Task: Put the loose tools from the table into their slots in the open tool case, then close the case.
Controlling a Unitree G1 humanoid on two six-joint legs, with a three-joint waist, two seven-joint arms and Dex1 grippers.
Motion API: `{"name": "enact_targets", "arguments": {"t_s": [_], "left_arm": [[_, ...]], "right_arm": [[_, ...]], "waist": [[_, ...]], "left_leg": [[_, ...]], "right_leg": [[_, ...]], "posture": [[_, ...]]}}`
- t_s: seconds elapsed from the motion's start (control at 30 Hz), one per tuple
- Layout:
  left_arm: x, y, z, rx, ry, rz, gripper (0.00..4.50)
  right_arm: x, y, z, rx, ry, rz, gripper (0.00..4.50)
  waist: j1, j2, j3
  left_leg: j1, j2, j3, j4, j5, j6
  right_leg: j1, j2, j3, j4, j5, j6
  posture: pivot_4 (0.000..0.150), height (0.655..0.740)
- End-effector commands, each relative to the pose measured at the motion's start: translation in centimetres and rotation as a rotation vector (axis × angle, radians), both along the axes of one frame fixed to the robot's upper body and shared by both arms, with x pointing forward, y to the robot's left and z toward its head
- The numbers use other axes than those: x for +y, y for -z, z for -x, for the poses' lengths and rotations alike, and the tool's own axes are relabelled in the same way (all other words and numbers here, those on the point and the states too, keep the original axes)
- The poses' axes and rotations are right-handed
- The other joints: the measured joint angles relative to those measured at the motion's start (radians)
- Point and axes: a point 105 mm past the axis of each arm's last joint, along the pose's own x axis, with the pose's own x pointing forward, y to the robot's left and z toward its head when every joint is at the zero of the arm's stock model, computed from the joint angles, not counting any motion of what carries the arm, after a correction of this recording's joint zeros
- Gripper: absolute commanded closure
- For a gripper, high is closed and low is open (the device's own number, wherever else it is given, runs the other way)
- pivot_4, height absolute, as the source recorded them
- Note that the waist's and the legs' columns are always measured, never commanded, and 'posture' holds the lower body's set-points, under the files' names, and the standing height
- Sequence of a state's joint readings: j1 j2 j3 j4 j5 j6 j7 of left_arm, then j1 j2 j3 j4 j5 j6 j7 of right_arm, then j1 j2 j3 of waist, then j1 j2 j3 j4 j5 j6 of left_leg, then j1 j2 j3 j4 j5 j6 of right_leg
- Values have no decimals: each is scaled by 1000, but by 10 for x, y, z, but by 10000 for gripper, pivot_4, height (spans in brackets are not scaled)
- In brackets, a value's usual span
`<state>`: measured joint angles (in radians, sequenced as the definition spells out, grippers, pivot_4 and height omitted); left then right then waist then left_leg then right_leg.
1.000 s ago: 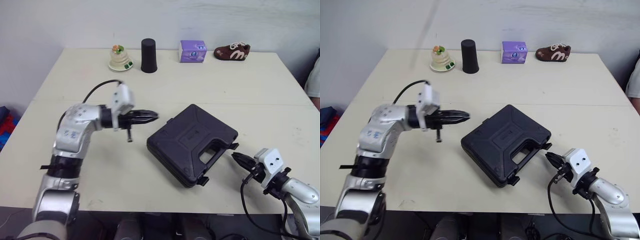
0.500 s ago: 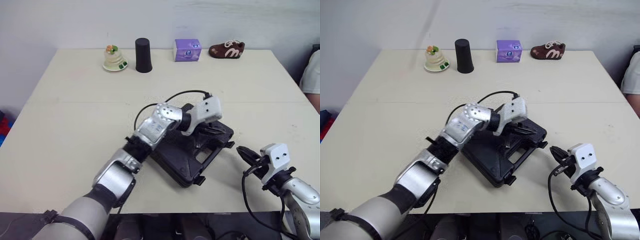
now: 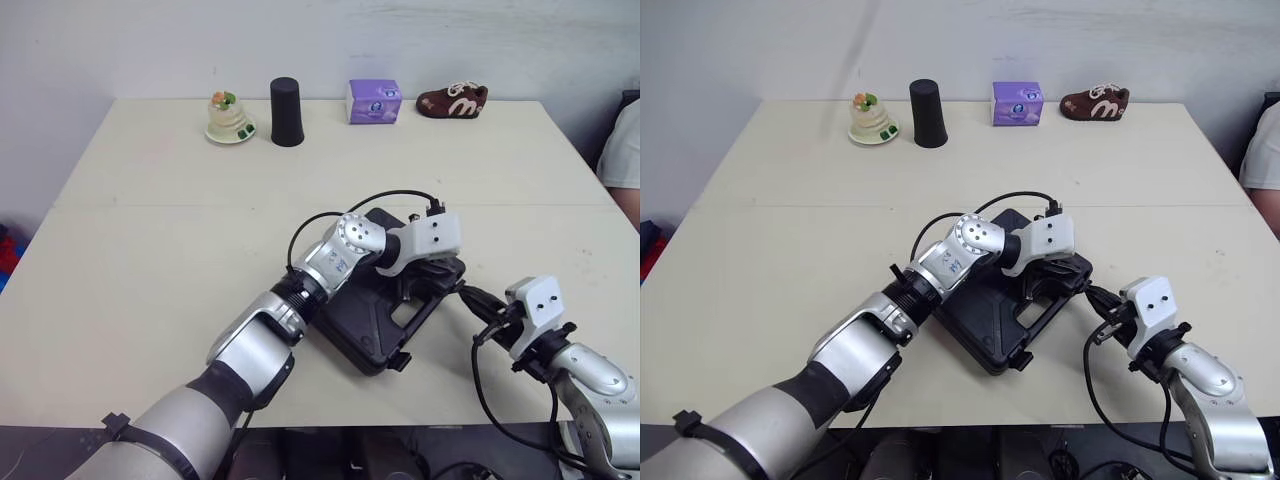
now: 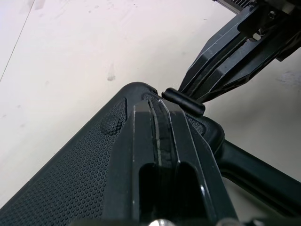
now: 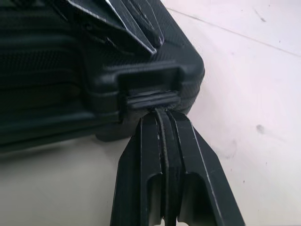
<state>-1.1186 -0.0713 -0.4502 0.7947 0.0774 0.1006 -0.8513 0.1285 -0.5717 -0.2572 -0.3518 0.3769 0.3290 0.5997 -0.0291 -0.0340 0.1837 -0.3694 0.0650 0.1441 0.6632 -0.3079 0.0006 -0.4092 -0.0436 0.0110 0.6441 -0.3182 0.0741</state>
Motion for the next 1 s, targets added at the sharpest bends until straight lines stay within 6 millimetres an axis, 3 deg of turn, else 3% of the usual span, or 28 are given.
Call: {"name": "enact_targets", "arguments": {"t_s": [0.03, 0.23, 0.43, 0.6, 0.73, 0.9, 1.0], "left_arm": [[24, 51, -3, 97, -68, -171, 44347], [33, 65, 1, 133, -67, -215, 44347], [41, 77, 7, 167, -56, -263, 44347], [46, 79, 7, 171, -60, -261, 44347], [50, 71, 6, 153, -45, -236, 44347], [45, 26, 10, 134, 12, 3, 44347], [60, 9, 11, 72, 41, 41, 44347]], "right_arm": [[13, -18, 0, -67, -65, -15, 45000], [21, -14, -2, -37, -110, 1, 45000], [22, -26, -11, -71, -119, 36, 45000], [24, -25, -16, -47, -149, 55, 45000], [25, -23, -16, -36, -162, 56, 45000], [21, -24, -4, -37, -176, 59, 45000], [11, -27, 8, -53, -155, 66, 45000]], "waist": [[-2, -1, -2], [-7, -6, -9], [-20, -7, -12], [-26, -9, -19], [-8, -9, -25], [2, -7, -26], [3, -5, -25]], "left_leg": [[0, 0, 0, 0, 0, 0], [2, 2, 0, 0, -1, -2], [2, 4, 0, 0, -1, -4], [5, 5, 0, -1, -2, -5], [4, 5, -3, -1, -2, -5], [4, 6, -3, -1, -3, -4], [2, 6, -4, -1, -3, -4]], "right_leg": [[0, 0, 0, 0, 0, 0], [0, 0, 0, 1, -1, -2], [0, 1, 0, 2, -1, -4], [2, 1, 0, 2, -2, -5], [3, 1, -2, 1, -2, -6], [3, -2, -2, 0, -2, -5], [2, -2, -2, 0, -2, -5]], "posture": [[1500, 7400], [1500, 7400], [1500, 7400], [1500, 7400], [1500, 7400], [1500, 7400], [1500, 7400]]}}
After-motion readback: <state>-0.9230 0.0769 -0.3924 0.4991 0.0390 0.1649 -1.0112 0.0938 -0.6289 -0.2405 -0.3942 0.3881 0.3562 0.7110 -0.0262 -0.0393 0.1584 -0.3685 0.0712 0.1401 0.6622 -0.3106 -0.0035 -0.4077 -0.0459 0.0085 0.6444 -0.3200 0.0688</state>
